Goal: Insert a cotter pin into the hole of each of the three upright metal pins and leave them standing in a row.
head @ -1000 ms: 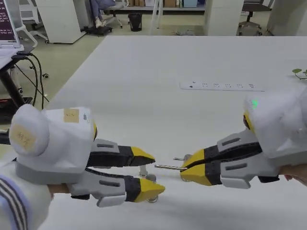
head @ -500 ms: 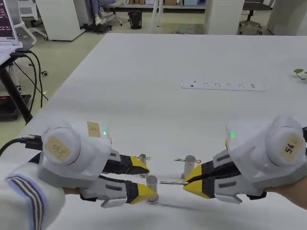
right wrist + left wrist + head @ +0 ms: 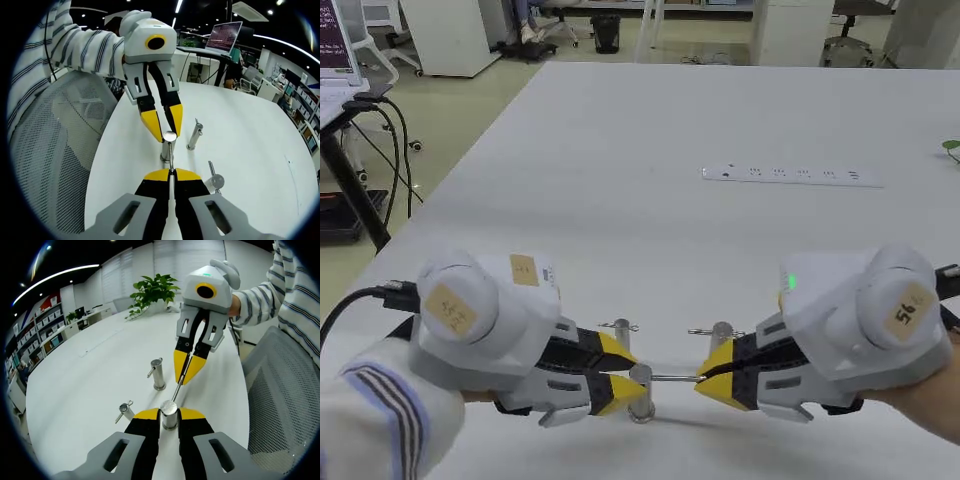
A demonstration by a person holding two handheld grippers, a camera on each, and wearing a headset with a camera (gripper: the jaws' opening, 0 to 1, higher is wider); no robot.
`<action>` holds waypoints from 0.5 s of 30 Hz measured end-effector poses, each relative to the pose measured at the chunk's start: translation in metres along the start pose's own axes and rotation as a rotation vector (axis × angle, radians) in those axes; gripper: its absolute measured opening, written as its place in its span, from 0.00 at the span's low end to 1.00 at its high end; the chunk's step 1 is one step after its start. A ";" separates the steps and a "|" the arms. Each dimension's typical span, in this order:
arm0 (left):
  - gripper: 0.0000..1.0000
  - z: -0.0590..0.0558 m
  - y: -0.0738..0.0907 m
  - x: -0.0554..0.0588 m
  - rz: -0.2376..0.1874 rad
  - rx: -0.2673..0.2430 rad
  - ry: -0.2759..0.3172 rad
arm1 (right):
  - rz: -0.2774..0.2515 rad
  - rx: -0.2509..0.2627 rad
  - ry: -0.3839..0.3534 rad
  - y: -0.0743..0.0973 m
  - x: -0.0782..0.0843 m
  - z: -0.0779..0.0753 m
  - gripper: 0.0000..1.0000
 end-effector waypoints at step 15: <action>0.10 -0.003 -0.004 -0.002 0.001 0.020 0.014 | -0.018 -0.046 0.038 -0.029 -0.019 0.003 0.00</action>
Point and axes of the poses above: the centre of the closed fingertips' face, and the gripper's own axes: y roughly backward along the fingers, z roughly to its left, x roughly out of its underside, the point moved 2 cm from there along y, roughly backward along the fingers, and after that the axes turned 3 degrees about y, right-handed, at the moved point
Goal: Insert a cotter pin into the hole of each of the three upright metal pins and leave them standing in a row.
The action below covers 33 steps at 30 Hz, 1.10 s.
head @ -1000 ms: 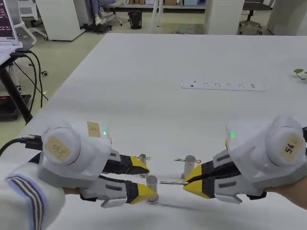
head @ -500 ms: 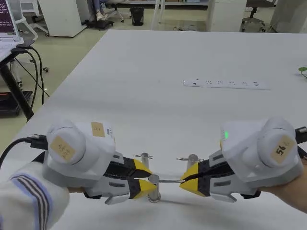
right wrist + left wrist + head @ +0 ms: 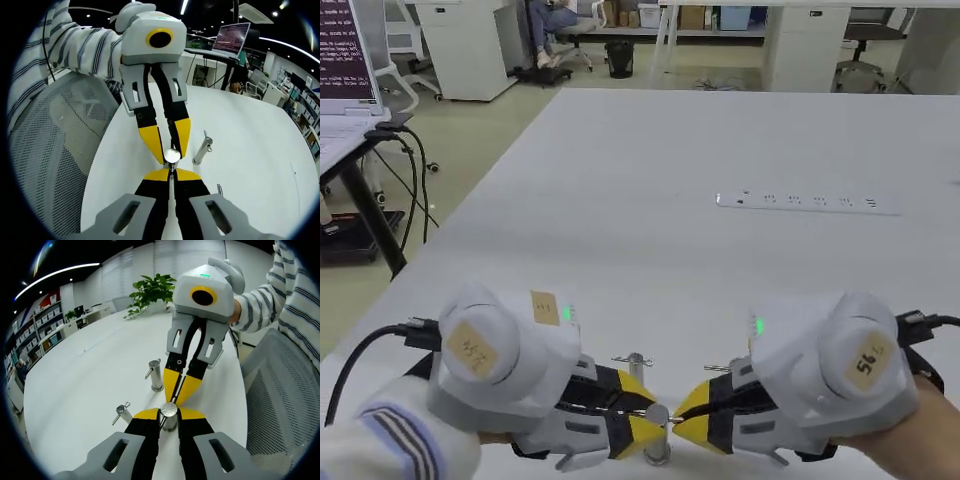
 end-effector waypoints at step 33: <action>0.99 -0.041 0.035 0.035 -0.091 -0.031 0.283 | -0.053 -0.014 -0.043 -0.032 -0.002 0.005 0.13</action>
Point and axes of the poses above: the centre of the closed fingertips' face, and the gripper's own axes: y roughly backward along the fingers, z roughly to its left, x roughly out of its underside, the point moved 2 cm from there along y, roughly backward along the fingers, and after that the axes turned 3 degrees about y, right-handed, at the moved point
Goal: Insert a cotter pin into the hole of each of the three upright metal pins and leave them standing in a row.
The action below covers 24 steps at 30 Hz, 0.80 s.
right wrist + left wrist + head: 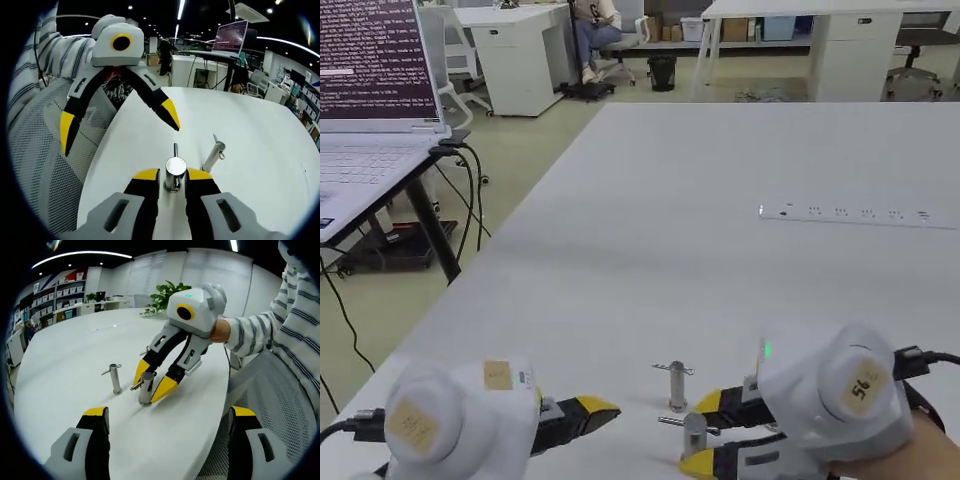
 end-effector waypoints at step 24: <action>0.99 0.001 0.003 -0.006 -0.011 -0.039 0.001 | -0.074 -0.045 0.060 0.050 0.003 0.023 0.08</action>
Point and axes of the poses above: the centre of the closed fingertips' face, and the gripper's own axes: y roughly backward along the fingers, z roughly to its left, x roughly out of its underside, the point moved 2 cm from there along y, roughly backward along the fingers, and after that the axes turned 3 degrees about y, right-handed, at the moved point
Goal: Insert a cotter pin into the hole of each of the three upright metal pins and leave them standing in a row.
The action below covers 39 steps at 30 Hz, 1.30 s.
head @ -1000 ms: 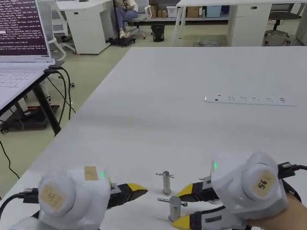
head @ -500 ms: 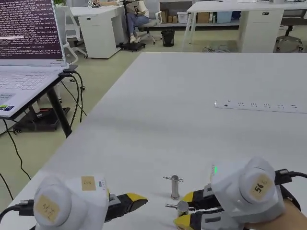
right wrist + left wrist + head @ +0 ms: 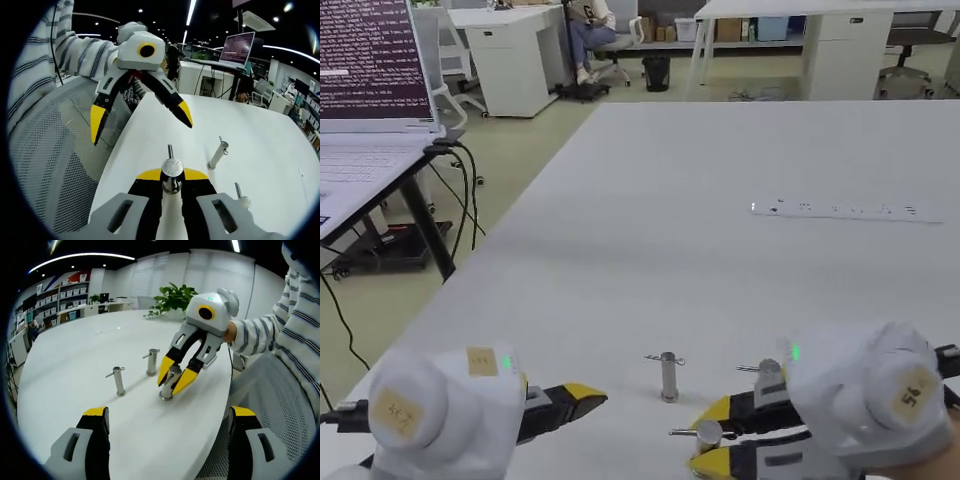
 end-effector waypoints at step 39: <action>0.97 0.000 -0.001 0.005 0.026 -0.028 0.077 | 0.043 0.136 -0.073 0.078 0.094 -0.066 0.09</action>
Point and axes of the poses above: the centre of the closed fingertips' face, and the gripper's own axes: y roughly backward along the fingers, z roughly to its left, x roughly out of its underside, the point moved 2 cm from there along y, roughly backward along the fingers, and after that the axes turned 3 degrees about y, right-handed, at the moved point
